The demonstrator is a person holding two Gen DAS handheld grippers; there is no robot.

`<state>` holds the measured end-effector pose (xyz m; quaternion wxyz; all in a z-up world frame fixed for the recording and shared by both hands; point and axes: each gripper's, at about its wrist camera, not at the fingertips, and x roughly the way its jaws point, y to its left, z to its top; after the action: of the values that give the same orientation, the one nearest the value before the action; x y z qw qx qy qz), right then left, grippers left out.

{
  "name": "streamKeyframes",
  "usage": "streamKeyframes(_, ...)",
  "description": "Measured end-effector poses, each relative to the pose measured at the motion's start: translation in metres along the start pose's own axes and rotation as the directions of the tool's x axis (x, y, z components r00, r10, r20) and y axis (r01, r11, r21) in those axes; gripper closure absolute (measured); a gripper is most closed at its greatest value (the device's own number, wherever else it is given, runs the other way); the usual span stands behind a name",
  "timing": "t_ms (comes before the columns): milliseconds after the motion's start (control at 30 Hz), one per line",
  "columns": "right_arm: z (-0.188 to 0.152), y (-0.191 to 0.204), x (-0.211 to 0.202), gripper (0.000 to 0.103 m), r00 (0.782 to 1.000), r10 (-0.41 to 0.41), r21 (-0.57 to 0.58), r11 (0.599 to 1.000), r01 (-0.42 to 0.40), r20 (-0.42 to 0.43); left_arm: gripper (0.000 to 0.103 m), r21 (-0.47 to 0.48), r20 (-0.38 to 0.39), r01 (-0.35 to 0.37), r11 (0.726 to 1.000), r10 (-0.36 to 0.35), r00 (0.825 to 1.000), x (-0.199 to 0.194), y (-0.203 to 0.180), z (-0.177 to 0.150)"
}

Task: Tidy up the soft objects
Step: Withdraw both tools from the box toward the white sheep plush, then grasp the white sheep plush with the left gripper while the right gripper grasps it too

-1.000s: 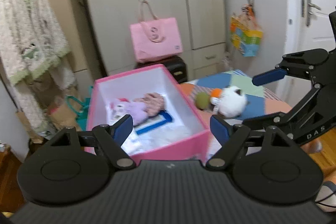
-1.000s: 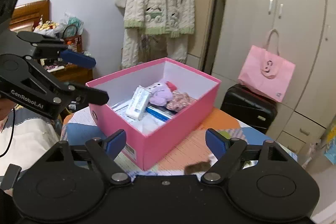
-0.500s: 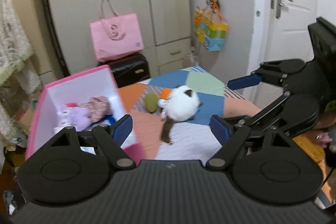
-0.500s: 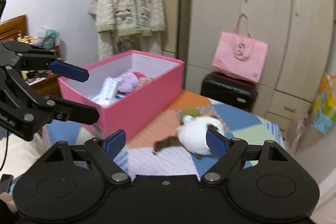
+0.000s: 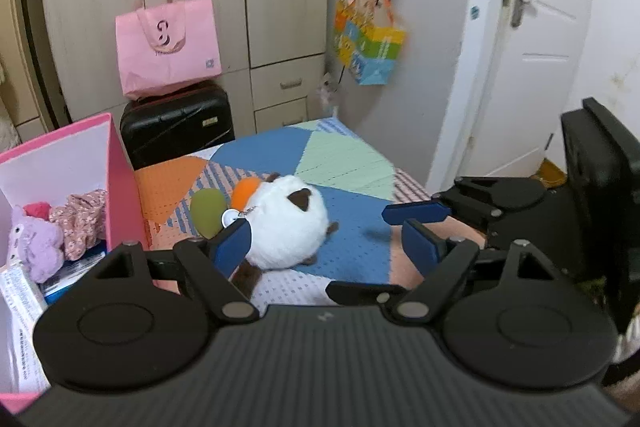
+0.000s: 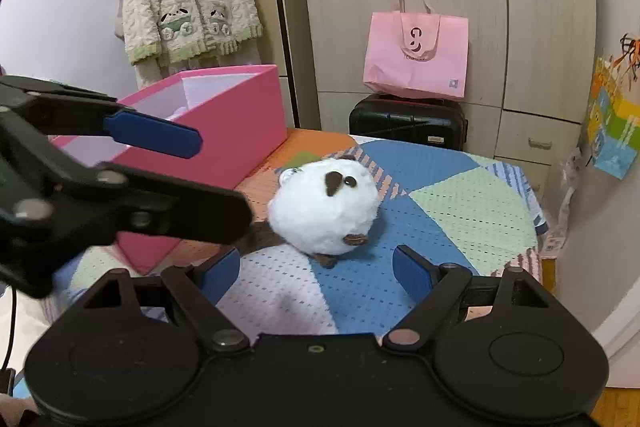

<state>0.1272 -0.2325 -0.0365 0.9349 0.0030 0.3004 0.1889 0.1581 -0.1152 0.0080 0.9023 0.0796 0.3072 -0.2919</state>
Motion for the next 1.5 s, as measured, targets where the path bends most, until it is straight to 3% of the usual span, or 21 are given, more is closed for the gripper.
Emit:
streamKeyframes(300, 0.000, -0.011, 0.040, 0.016, 1.000, -0.002, -0.011, 1.000, 0.002, -0.019, 0.018, -0.142, -0.015, 0.023, 0.990, -0.026, 1.000, 0.047, 0.025, 0.004)
streamKeyframes(500, 0.006, -0.009, 0.054, 0.015, 1.000, -0.031, -0.059, 0.998, 0.031, 0.000, 0.010, -0.111, 0.015, -0.037, 0.993, 0.038, 0.999, 0.059, 0.025, 0.002)
streamKeyframes(833, 0.006, -0.026, 0.064, 0.015, 0.997, 0.081, 0.033, 0.996, -0.081, -0.002, 0.009, -0.200, 0.011, -0.023, 0.980, 0.025, 1.000, 0.074, 0.037, -0.007)
streamKeyframes(1033, 0.007, -0.016, 0.065, 0.015, 0.997, 0.070, -0.002, 0.998, -0.070, -0.025, 0.009, -0.275, 0.040, 0.028, 0.961, -0.018, 0.999, 0.077, 0.049, -0.017)
streamKeyframes(1133, 0.008, -0.011, 0.061, 0.015, 0.996, 0.093, -0.047, 0.995, -0.093, -0.019, 0.009, -0.266, 0.064, 0.024, 0.964, -0.007, 0.998, 0.076, 0.052, -0.019)
streamKeyframes(1333, 0.006, -0.001, 0.065, 0.015, 0.999, 0.040, -0.096, 0.995, -0.037, 0.028, 0.013, -0.243, 0.062, 0.053, 0.969, -0.039, 0.997, 0.077, 0.047, -0.019)
streamKeyframes(1500, 0.004, 0.001, 0.073, 0.016, 1.000, 0.010, -0.108, 0.994, -0.008, 0.015, 0.024, -0.199, 0.041, -0.011, 0.980, 0.020, 0.999, 0.085, 0.035, -0.022)
